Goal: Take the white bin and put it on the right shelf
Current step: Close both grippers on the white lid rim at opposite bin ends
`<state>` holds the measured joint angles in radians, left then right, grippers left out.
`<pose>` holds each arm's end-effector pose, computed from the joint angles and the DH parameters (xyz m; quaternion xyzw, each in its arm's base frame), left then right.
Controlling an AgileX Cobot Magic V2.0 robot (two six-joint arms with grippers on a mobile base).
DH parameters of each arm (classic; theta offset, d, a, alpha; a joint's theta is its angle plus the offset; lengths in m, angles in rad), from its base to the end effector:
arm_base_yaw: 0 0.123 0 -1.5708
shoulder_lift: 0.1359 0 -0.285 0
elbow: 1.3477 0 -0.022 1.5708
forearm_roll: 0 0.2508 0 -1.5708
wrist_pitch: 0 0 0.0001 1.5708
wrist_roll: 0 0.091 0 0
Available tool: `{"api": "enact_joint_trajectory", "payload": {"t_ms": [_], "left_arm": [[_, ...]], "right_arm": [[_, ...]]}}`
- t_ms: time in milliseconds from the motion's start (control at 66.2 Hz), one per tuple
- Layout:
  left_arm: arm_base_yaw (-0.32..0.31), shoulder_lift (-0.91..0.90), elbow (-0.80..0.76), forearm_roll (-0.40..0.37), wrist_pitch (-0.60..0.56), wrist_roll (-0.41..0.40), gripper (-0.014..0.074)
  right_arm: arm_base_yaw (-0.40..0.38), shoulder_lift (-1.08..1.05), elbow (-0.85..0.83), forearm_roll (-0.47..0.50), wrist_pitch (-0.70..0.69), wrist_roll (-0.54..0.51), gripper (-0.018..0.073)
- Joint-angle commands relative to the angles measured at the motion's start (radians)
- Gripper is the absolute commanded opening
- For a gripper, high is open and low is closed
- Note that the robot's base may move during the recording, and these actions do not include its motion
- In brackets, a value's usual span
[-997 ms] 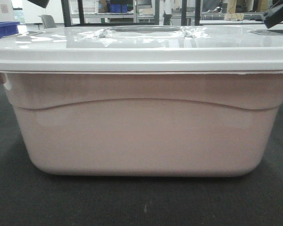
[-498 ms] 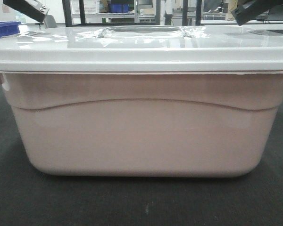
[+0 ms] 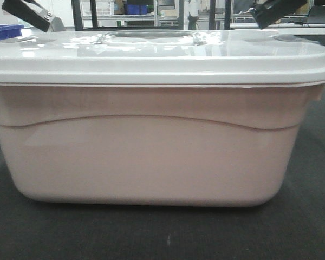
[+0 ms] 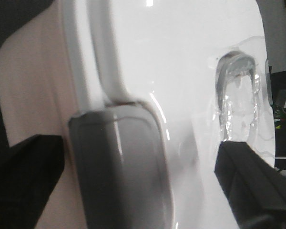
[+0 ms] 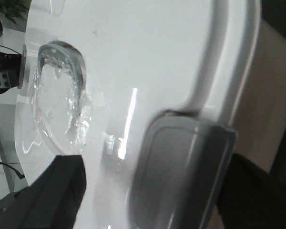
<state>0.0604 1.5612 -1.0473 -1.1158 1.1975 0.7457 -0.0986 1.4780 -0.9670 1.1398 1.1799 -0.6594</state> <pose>0.2921 -0.0586 0.2743 0.0908 0.8680 -0.4574 0.1704 0.2732 0.0498 0.2784 -0.0276 0.8681 0.4654 0.1704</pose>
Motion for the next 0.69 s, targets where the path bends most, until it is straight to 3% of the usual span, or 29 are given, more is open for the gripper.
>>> {"api": "enact_joint_trajectory", "payload": {"t_ms": [0, 196, 680], "left_arm": [[-0.006, -0.031, -0.022, -0.054, 0.119, -0.007, 0.0542], [-0.006, -0.031, -0.022, -0.038, 0.119, -0.012, 0.0533], [-0.006, -0.031, -0.022, -0.038, 0.119, -0.012, 0.0404]], "right_arm": [[0.003, -0.033, -0.022, 0.09, 0.117, -0.016, 0.0622], [0.003, -0.033, -0.022, 0.09, 0.114, -0.016, 0.0622], [0.003, -0.033, -0.022, 0.09, 0.098, -0.016, 0.0622]]}}
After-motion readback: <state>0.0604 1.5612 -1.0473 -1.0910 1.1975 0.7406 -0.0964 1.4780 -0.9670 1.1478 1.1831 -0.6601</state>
